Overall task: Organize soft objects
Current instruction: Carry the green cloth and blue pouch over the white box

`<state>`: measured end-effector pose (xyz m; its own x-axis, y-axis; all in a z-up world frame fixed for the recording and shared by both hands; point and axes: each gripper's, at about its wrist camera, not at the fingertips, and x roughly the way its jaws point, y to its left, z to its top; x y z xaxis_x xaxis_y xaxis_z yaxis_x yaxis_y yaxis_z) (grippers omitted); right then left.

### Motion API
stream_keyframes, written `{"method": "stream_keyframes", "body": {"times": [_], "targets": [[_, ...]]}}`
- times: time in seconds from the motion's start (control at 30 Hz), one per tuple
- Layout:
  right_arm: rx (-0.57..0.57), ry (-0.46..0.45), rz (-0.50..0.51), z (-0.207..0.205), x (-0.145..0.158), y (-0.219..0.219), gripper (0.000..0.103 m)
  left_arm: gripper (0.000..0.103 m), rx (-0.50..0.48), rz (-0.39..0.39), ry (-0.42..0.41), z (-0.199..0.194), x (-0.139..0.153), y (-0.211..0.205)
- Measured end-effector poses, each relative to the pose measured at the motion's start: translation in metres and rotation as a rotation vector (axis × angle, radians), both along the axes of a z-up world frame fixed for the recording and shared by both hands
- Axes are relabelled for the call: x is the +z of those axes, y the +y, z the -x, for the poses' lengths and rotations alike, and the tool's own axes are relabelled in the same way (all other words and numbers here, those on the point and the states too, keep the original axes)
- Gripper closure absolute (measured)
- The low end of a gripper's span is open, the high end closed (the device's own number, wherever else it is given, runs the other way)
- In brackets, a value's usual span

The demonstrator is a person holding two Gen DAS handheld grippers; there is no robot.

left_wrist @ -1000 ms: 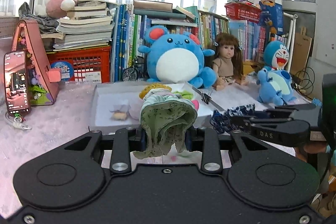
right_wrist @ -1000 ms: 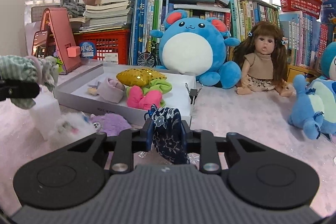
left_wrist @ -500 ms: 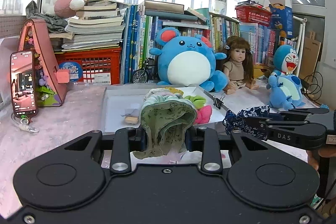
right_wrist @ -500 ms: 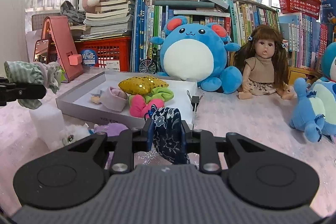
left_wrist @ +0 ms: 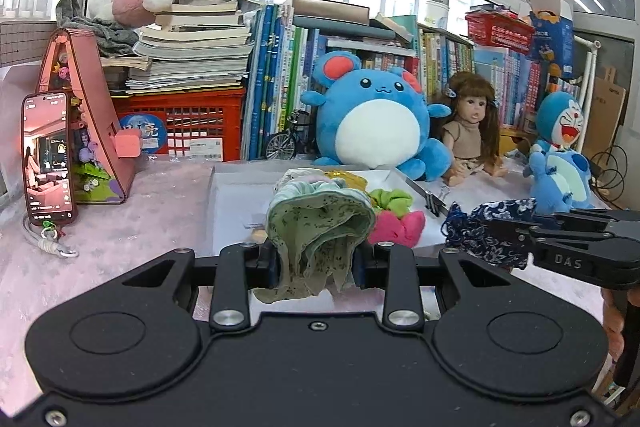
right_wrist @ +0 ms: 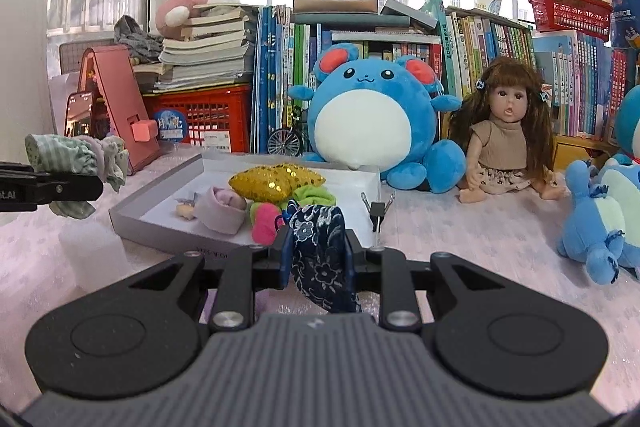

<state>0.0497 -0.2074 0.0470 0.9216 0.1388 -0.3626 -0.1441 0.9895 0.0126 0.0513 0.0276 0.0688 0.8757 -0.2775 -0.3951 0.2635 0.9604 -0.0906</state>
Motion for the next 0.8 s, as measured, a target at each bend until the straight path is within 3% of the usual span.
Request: {"method": "stream_keyframes", "body": {"times": [0.5,0.8], "targets": [[-0.064,-0.047,-0.092,-0.038,0.025,-0.004,0.073,0.072,0.075,0.077,0.071,-0.069,0.009,0.021],[-0.133,-0.041,-0.245,-0.074,0.026,-0.017,0.073,0.072,0.132,0.122,0.129,-0.127,-0.002,0.028]]}}
